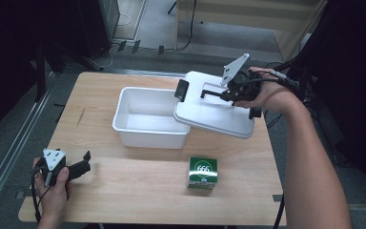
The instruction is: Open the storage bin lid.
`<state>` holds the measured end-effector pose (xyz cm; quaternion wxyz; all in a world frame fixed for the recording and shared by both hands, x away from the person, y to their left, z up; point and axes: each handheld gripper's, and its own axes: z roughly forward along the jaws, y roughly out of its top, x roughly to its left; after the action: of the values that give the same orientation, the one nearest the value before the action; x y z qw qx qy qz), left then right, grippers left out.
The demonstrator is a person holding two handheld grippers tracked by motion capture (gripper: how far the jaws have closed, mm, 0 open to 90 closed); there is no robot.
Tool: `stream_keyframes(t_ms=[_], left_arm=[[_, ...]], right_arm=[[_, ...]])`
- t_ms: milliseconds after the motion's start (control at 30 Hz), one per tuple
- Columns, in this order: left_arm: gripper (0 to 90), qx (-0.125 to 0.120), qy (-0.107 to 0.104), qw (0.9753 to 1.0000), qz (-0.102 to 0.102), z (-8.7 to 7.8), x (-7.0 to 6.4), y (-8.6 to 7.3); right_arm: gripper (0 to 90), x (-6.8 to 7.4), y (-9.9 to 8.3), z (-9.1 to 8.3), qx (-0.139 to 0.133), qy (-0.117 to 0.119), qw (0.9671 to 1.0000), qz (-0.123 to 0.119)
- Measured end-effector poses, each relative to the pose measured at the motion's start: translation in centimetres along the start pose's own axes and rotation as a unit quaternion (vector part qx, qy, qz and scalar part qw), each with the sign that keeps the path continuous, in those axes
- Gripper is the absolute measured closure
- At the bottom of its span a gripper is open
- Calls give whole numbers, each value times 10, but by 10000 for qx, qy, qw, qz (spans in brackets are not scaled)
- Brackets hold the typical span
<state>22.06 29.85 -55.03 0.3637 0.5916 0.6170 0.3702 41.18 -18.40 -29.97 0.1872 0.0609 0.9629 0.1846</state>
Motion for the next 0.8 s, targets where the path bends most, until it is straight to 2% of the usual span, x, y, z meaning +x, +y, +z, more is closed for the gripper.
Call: stream_keyframes(t_ms=[233,800], left_arm=[[24,-13,1,10000,-13,0,0,0],[24,3,-3,10000,-26,0,0,0]], right_arm=[[859,1,-18,0,67,10,9998,208],[860,0,-61,-1,93,-10,9986,527]])
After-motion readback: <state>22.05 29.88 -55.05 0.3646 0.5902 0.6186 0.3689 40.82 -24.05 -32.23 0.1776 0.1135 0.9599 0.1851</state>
